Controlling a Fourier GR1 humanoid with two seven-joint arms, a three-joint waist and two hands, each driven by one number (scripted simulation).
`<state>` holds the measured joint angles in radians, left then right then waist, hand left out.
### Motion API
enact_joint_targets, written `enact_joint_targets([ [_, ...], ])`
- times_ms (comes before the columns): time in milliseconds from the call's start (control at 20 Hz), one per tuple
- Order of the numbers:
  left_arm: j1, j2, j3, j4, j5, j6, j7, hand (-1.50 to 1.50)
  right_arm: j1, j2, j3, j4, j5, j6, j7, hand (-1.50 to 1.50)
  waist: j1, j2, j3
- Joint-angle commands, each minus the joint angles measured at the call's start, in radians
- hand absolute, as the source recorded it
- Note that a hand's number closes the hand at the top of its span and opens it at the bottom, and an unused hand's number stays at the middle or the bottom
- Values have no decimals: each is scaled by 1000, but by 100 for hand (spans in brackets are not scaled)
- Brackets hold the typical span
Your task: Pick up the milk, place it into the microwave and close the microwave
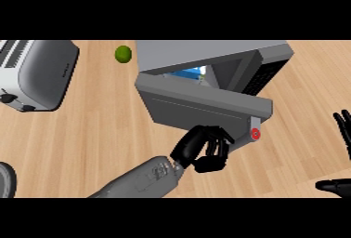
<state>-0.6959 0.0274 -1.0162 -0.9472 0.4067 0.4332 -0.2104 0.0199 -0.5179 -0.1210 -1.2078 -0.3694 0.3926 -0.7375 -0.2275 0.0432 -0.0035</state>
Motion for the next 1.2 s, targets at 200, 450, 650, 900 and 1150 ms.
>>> enact_joint_targets([
  [200,-186,-26,54,22,73,54,-11,150,-62,-18,4,-42,-39,44,14,-150,-72,9,-1],
  [450,-252,-26,67,76,112,68,9,150,-97,-43,12,-57,-66,85,38,-150,-101,21,0],
  [650,-296,-26,81,102,140,90,2,150,-125,-41,28,-62,-84,99,61,-150,-113,31,1],
  [900,-348,-26,90,141,174,98,9,150,-162,-64,23,-73,-114,123,84,-150,-147,43,4],
  [1150,-400,-26,103,171,208,110,13,150,-192,-65,65,-104,-139,178,116,-150,-158,47,5],
])
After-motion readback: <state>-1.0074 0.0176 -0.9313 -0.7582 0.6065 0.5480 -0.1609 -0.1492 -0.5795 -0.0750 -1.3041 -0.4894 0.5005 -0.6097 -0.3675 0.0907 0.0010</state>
